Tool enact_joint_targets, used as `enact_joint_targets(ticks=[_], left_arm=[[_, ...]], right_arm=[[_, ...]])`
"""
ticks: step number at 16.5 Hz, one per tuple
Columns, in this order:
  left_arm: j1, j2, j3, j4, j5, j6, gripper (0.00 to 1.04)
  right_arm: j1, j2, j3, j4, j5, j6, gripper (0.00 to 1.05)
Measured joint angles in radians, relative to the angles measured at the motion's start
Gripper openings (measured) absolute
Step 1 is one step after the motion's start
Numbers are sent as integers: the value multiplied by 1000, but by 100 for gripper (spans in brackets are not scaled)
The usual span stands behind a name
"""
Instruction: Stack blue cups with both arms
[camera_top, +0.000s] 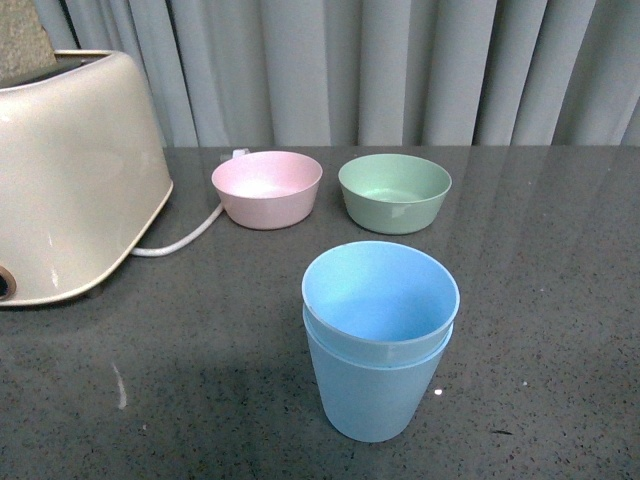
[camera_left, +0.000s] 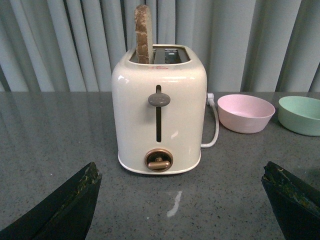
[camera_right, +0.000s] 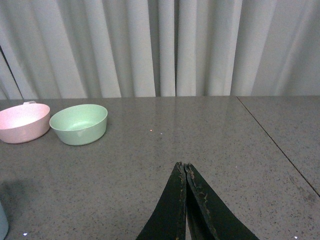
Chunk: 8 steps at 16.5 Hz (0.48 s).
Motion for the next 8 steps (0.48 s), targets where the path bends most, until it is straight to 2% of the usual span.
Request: enact_joint_targets(ticks=[3, 5, 8], left_arm=[[0, 0, 0, 0, 0, 0, 98], [0, 0, 0, 0, 0, 0, 98], [0, 0, 0, 0, 0, 0, 98]], right_arm=[[0, -40, -27, -19, 0, 0, 2], [0, -162, -39, -159, 0, -2, 2], [0, -232, -71, -163, -1, -2, 2]])
